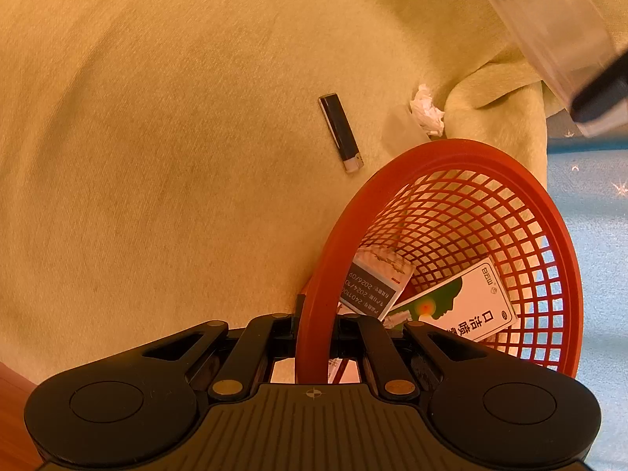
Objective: Organize objects
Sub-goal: 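Carry the clear plastic box into the wastebasket and open the left tool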
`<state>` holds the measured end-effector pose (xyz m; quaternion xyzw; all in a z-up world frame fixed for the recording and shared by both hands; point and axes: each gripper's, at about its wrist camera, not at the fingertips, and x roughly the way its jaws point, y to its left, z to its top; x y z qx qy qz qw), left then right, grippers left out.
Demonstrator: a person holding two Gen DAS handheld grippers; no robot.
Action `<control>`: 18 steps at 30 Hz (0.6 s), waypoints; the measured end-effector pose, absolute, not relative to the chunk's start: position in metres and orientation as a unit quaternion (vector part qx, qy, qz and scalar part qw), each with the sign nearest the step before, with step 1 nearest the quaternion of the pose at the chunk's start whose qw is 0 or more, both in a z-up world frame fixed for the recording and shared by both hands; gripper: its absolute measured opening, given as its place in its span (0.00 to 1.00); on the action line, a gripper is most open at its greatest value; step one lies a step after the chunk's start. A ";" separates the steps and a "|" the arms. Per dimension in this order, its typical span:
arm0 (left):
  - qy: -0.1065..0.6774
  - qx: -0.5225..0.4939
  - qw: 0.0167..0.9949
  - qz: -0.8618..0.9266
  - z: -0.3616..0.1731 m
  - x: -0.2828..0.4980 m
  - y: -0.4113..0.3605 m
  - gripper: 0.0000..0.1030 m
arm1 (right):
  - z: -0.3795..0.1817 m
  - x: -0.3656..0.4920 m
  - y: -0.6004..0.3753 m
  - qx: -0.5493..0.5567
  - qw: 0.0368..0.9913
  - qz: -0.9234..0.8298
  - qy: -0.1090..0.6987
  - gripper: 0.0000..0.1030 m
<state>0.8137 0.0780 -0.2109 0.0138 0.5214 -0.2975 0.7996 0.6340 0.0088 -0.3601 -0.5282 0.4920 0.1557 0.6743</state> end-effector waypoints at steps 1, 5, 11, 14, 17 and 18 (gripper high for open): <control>0.521 0.013 0.799 -0.300 -0.210 0.813 0.076 0.50 | -0.360 0.634 0.009 -0.528 0.674 0.156 0.492 0.01; 0.519 0.012 0.795 -0.316 -0.205 0.811 0.067 0.50 | -0.360 0.634 0.009 -0.528 0.675 0.155 0.492 0.01; 0.516 0.013 0.788 -0.336 -0.202 0.812 0.049 0.50 | -0.360 0.634 0.009 -0.526 0.676 0.155 0.492 0.01; 0.514 0.013 0.785 -0.346 -0.199 0.811 0.040 0.50 | -0.360 0.634 0.009 -0.526 0.676 0.156 0.492 0.01; 0.511 0.012 0.782 -0.357 -0.196 0.811 0.030 0.50 | -0.360 0.634 0.009 -0.525 0.677 0.155 0.492 0.01; 0.510 0.012 0.781 -0.361 -0.195 0.811 0.026 0.51 | -0.360 0.634 0.008 -0.524 0.678 0.155 0.492 0.01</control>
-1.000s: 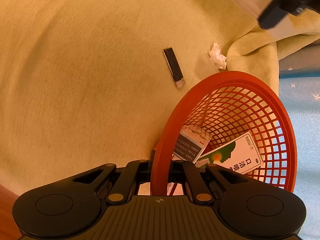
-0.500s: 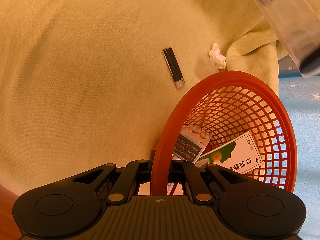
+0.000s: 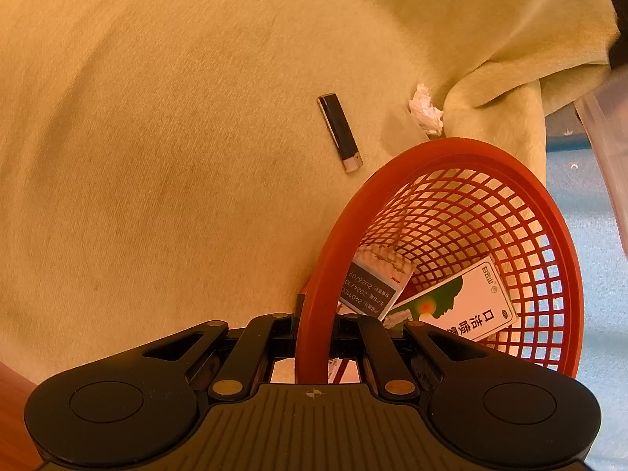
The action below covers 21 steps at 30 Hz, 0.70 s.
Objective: Organize objects
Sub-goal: 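Carry the clear plastic box into the wastebasket and open the left tool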
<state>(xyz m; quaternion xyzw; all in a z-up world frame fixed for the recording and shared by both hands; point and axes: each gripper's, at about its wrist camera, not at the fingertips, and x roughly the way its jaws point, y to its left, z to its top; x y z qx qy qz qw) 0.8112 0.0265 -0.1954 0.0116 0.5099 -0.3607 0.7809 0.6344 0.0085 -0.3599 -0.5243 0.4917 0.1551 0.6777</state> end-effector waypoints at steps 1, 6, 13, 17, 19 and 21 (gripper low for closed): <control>0.510 0.011 0.779 -0.365 -0.195 0.811 0.023 0.51 | -0.360 0.635 0.009 -0.524 0.678 0.155 0.492 0.01; 0.508 -0.019 0.769 -0.388 -0.198 0.814 0.009 0.58 | -0.359 0.635 0.008 -0.521 0.680 0.155 0.492 0.01; 0.495 -0.013 0.787 -0.368 -0.198 0.817 0.021 0.69 | -0.358 0.637 0.008 -0.518 0.682 0.154 0.492 0.01; 0.497 -0.012 0.797 -0.343 -0.202 0.824 0.039 0.69 | -0.357 0.635 0.006 -0.519 0.682 0.155 0.491 0.01; 0.497 -0.012 0.802 -0.330 -0.205 0.829 0.051 0.69 | -0.357 0.635 0.006 -0.519 0.682 0.155 0.491 0.01; 0.497 -0.010 0.807 -0.318 -0.208 0.832 0.062 0.69 | -0.357 0.636 0.005 -0.519 0.682 0.156 0.491 0.01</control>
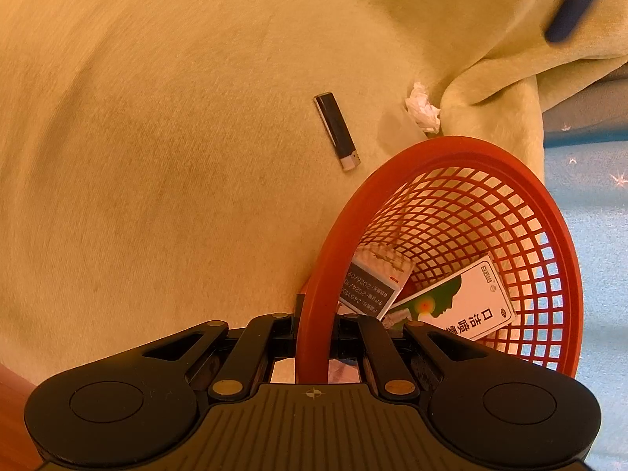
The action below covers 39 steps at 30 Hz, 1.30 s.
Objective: Organize objects
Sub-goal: 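Carry the clear plastic box into the wastebasket and open the left tool, then move the left tool to the black lighter and grasp it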
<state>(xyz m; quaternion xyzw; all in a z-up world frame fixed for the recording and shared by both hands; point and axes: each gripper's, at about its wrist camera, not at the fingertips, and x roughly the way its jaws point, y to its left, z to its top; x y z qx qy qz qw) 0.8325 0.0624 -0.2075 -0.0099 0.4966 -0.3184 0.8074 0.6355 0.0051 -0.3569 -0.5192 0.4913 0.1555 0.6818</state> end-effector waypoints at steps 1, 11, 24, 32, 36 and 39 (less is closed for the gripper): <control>0.497 -0.010 0.809 -0.313 -0.208 0.834 0.068 0.69 | -0.357 0.636 0.005 -0.519 0.682 0.156 0.491 0.01; 0.502 0.018 0.817 -0.283 -0.226 0.847 0.105 0.69 | -0.357 0.636 0.006 -0.521 0.681 0.155 0.492 0.01; 0.514 0.066 0.811 -0.272 -0.254 0.856 0.124 0.69 | -0.360 0.636 0.005 -0.524 0.678 0.157 0.491 0.01; 0.515 0.085 0.807 -0.277 -0.268 0.857 0.125 0.69 | -0.360 0.634 0.006 -0.527 0.675 0.157 0.492 0.01; 0.512 0.099 0.804 -0.287 -0.277 0.858 0.124 0.68 | -0.360 0.635 0.006 -0.529 0.673 0.158 0.492 0.01; 0.508 0.111 0.800 -0.301 -0.289 0.859 0.121 0.67 | -0.359 0.635 0.006 -0.529 0.672 0.159 0.493 0.01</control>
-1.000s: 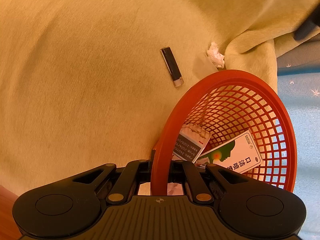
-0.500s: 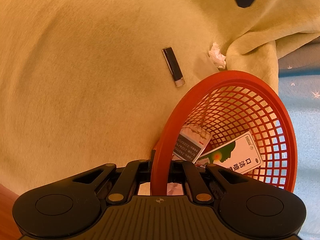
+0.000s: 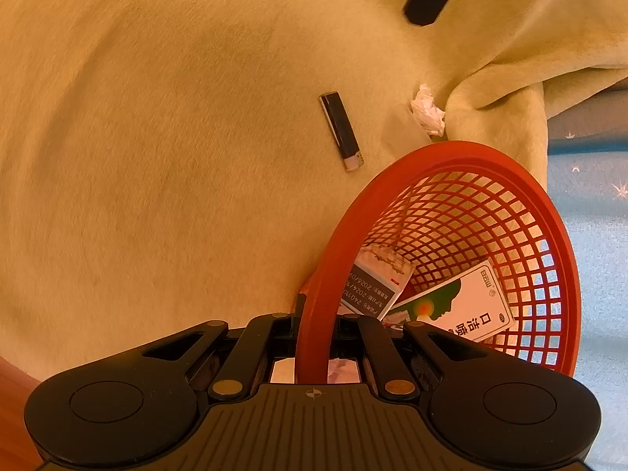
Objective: Organize objects
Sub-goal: 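Move the left tool to the black lighter and grasp it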
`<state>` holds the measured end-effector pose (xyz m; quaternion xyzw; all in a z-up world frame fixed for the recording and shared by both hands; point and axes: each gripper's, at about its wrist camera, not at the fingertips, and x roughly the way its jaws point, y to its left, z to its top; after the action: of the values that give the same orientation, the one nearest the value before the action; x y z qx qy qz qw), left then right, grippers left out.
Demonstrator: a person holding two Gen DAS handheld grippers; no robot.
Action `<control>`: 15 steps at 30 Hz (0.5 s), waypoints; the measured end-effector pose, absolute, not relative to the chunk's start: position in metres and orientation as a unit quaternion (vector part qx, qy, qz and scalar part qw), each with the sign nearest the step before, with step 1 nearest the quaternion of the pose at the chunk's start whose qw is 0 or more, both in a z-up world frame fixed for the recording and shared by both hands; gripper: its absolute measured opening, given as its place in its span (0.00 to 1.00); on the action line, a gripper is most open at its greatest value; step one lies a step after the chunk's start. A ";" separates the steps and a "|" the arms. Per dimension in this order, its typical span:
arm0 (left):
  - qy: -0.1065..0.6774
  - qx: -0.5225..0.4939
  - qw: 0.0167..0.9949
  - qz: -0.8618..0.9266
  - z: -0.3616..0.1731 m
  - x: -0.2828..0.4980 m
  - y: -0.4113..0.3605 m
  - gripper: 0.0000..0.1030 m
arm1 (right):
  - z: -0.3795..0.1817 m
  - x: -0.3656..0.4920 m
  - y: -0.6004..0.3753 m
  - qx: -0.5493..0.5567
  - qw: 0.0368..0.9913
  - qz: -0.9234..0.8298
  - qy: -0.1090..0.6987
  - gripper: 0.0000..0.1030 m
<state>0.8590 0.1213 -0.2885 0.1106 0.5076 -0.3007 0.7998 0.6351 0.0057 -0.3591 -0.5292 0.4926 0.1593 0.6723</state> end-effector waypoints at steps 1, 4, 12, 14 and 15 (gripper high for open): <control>0.505 0.115 0.798 -0.307 -0.292 0.859 0.120 0.66 | -0.359 0.635 0.005 -0.529 0.672 0.159 0.493 0.01; 0.498 0.130 0.793 -0.326 -0.305 0.860 0.115 0.63 | -0.359 0.636 0.005 -0.530 0.672 0.161 0.492 0.01; 0.485 0.172 0.774 -0.370 -0.346 0.868 0.096 0.57 | -0.358 0.637 0.006 -0.526 0.673 0.158 0.495 0.01; 0.484 0.181 0.768 -0.378 -0.357 0.871 0.091 0.54 | -0.358 0.636 0.006 -0.524 0.674 0.158 0.496 0.01; 0.484 0.186 0.765 -0.383 -0.362 0.873 0.088 0.53 | -0.357 0.637 0.005 -0.522 0.675 0.158 0.496 0.01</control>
<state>0.8729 0.0885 -0.3623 0.1856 0.4837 -0.3827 0.7650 0.6367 0.0054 -0.3575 -0.5223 0.4960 0.1579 0.6754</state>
